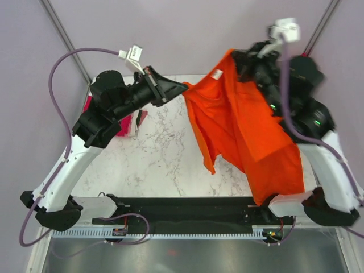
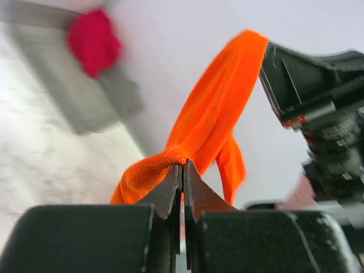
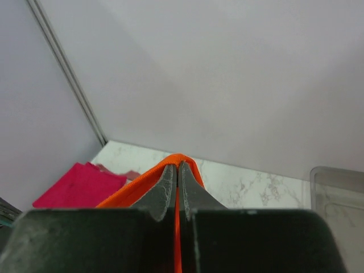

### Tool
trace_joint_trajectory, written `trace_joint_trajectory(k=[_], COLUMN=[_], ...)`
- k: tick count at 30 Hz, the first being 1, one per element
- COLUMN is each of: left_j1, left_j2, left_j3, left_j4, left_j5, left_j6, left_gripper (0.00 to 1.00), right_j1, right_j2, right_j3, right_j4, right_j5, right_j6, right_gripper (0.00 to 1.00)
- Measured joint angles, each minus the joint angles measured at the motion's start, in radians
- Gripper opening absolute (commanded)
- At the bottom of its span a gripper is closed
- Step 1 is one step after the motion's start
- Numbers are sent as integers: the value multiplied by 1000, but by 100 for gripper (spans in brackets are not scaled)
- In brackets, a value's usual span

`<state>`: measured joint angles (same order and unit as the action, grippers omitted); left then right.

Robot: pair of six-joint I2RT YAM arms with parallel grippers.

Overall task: Fold and stack the t-shirts
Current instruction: Flatten the tshirt out

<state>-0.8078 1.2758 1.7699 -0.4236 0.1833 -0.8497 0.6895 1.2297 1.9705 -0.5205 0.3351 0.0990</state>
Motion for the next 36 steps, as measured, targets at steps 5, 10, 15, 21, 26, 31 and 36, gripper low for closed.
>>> trace_joint_trajectory(k=[5,10,15,21,26,31,36], left_j1=[343,651,851,876,877,879,873], left_j2=[-151,-236,-182,-222,-243,-242,-264], left_j3=[-401,-861,-1098,-1109,-1084,-1041,-1021], left_j4=[14,72,88,111,106,42,-1], left_j5=[61,206,272,270,220,134,95], left_j6=[-52,-63,-38,24,68,102,140], left_gripper=[2,2,2,2,8,51,98], right_j1=[-5,-5,0,-1,-33,-88,-93], right_j2=[338,738,1023,805,395,95,-89], right_j3=[-2,36,135,-258,-658,-915,-1102], right_j4=[60,109,102,102,93,44,-89], right_j5=[-107,-315,-429,-341,-201,-51,40], right_j6=[33,125,168,179,242,337,423], right_gripper=[0,48,83,79,73,72,73])
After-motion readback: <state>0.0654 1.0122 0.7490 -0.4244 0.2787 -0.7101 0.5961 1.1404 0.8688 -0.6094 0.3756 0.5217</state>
